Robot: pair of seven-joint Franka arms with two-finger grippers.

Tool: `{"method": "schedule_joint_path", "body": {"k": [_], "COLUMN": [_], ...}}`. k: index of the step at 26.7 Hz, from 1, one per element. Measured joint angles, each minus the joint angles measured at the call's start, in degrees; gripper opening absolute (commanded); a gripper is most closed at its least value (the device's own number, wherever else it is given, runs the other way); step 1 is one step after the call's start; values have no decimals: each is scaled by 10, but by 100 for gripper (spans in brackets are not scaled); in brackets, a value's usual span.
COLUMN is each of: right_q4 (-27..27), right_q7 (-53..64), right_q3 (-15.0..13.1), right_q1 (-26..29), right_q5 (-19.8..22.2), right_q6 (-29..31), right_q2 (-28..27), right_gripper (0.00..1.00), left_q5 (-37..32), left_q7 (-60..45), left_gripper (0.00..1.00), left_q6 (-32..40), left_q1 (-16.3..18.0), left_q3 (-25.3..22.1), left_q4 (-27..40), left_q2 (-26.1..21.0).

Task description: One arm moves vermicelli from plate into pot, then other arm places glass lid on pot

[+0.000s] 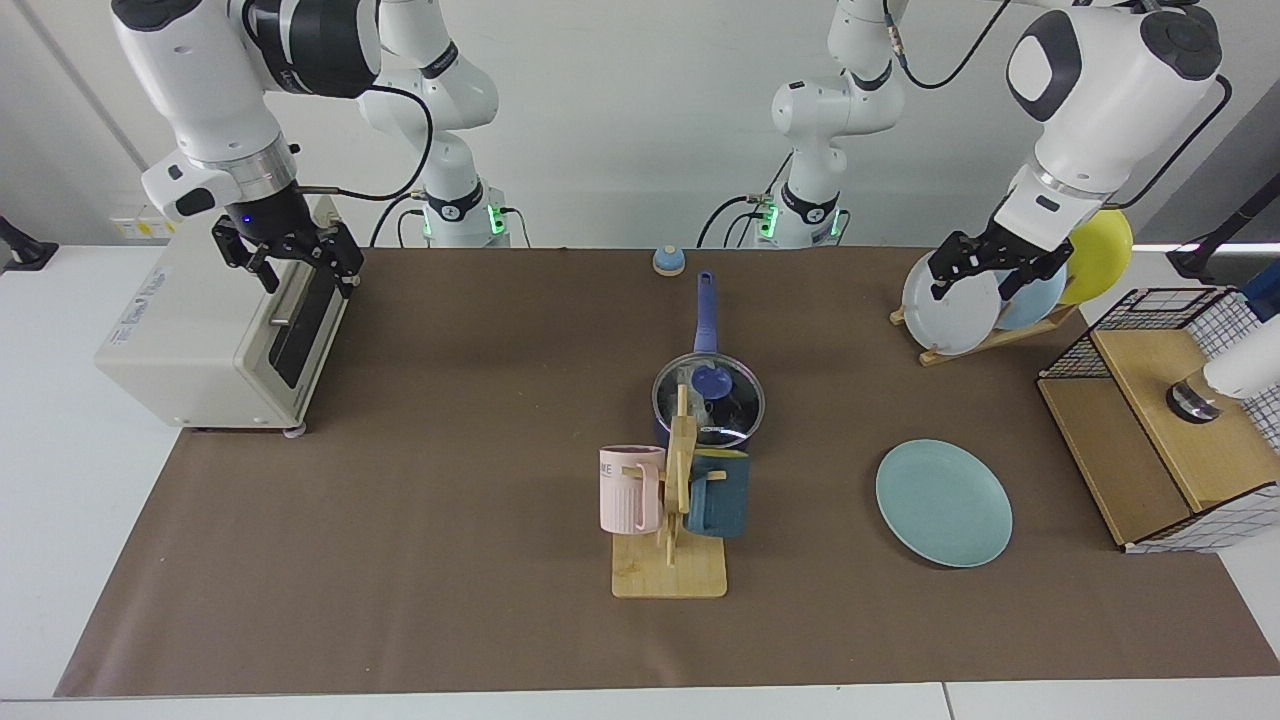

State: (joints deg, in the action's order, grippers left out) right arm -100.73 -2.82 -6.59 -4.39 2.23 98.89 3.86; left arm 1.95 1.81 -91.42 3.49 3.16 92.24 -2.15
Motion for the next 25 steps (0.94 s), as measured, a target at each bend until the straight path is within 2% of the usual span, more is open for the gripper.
{"method": "schedule_joint_path", "body": {"k": [3, 11, 25], "right_q4": [14, 100, 117], "right_q7": [0, 0, 0], "right_q3": [3, 5, 6], "right_q1": [0, 0, -15], "right_q5": [0, 0, 0], "right_q6": [-17, -73, -73], "right_q2": [-6, -49, -64], "right_gripper": [100, 100, 100], "left_q5": [0, 0, 0], "left_q7": [0, 0, 0], "left_gripper": [100, 100, 100], "left_q6": [0, 0, 0], "left_q1": [0, 0, 0], "left_q3": [0, 0, 0], "left_q4": [0, 0, 0], "left_q2": [0, 0, 0]}}
